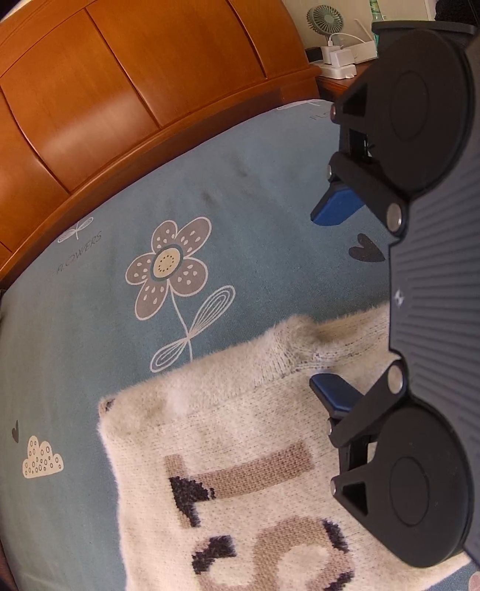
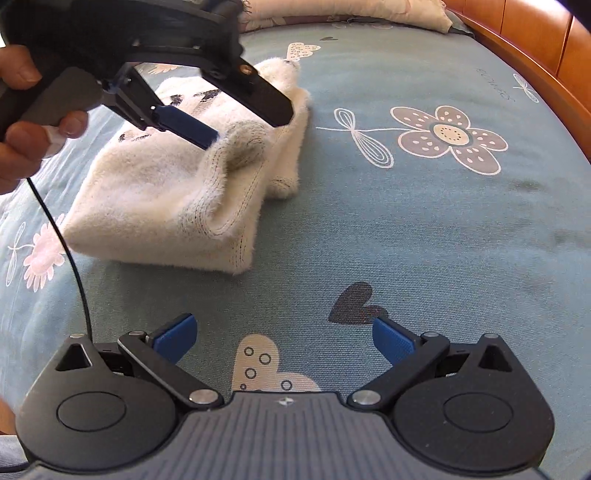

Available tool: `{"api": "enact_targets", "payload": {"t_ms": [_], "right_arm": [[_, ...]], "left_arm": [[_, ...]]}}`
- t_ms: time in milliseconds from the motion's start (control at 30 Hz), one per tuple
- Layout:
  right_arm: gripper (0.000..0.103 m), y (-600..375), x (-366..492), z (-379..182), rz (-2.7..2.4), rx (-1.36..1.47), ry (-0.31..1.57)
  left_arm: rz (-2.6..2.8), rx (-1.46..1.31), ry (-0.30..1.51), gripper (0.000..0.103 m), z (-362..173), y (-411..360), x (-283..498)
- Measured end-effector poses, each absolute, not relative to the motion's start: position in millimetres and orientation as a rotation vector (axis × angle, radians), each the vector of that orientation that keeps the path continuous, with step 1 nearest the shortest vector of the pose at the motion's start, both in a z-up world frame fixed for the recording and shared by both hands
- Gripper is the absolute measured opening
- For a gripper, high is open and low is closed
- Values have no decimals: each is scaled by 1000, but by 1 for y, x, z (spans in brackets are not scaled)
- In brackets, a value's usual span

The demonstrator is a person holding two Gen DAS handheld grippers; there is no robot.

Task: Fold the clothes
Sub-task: 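Press the left gripper onto the sweater fold to flatten it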

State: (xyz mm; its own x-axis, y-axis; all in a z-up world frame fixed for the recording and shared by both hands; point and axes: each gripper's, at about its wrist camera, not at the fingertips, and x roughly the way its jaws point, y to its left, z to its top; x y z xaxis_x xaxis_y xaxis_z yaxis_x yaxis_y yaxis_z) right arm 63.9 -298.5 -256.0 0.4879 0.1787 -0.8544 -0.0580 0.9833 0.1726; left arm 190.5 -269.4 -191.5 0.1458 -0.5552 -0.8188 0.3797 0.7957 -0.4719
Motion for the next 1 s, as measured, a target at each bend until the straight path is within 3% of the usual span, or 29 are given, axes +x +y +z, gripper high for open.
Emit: {"api": "enact_targets", "payload": {"t_ms": [433, 733, 1000], "right_arm": [[103, -267, 76, -246, 173, 109, 1034], [103, -221, 84, -246, 218, 22, 1077], [103, -196, 82, -245, 239, -49, 1106]], "left_arm": [[-591, 125, 1152, 87, -175, -219, 141], [-659, 57, 1290, 86, -205, -197, 100], [-652, 108, 1132, 87, -186, -180, 117]]}}
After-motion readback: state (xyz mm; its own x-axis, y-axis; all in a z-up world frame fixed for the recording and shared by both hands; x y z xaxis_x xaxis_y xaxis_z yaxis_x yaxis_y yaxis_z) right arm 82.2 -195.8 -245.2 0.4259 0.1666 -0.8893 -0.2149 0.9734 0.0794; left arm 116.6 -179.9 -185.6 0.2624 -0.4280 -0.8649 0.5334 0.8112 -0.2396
